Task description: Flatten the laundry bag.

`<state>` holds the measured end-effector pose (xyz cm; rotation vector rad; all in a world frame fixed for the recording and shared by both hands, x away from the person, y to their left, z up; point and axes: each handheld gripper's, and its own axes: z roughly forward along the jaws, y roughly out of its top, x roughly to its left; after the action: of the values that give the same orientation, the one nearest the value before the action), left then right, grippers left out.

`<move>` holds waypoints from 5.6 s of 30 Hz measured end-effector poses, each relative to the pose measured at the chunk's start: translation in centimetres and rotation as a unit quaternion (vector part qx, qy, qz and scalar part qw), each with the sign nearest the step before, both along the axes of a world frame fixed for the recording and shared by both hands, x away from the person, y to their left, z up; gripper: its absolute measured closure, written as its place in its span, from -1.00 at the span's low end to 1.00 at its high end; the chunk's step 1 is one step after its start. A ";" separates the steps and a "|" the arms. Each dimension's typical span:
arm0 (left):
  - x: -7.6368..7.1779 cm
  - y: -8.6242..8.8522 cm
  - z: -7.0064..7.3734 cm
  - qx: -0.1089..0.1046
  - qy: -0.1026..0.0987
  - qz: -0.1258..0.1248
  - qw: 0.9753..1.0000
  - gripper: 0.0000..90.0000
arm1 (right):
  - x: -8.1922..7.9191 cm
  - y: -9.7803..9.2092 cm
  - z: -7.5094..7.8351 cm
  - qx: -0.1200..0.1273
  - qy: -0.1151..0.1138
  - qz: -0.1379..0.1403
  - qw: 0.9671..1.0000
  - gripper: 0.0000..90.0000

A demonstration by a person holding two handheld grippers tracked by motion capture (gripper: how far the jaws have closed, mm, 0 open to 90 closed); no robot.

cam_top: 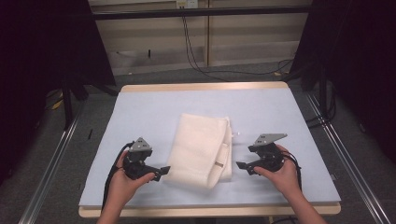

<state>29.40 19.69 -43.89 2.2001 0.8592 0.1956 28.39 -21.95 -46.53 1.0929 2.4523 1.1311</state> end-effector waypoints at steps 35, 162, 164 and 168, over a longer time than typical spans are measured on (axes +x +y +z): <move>-1.5 -3.8 -0.9 0.020 -0.010 -0.095 0.995 0.64 | 0.2 3.3 1.0 0.011 -0.002 -0.014 1.000 -0.21; 1.6 5.4 -1.5 -0.127 0.075 0.127 0.981 0.79 | 1.4 2.0 0.9 -0.011 0.025 -0.023 0.999 0.94; 1.6 5.3 -1.6 -0.133 0.078 0.126 0.980 0.76 | 1.4 1.9 1.0 -0.012 0.027 -0.030 0.999 0.94; 1.6 5.4 -1.9 -0.125 0.080 0.122 0.981 0.66 | 1.6 1.4 0.9 -0.012 0.025 -0.035 0.999 0.94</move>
<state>31.02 25.13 -45.76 1.8923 1.1767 0.0247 30.00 -20.54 -45.58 1.2044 2.4379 1.0635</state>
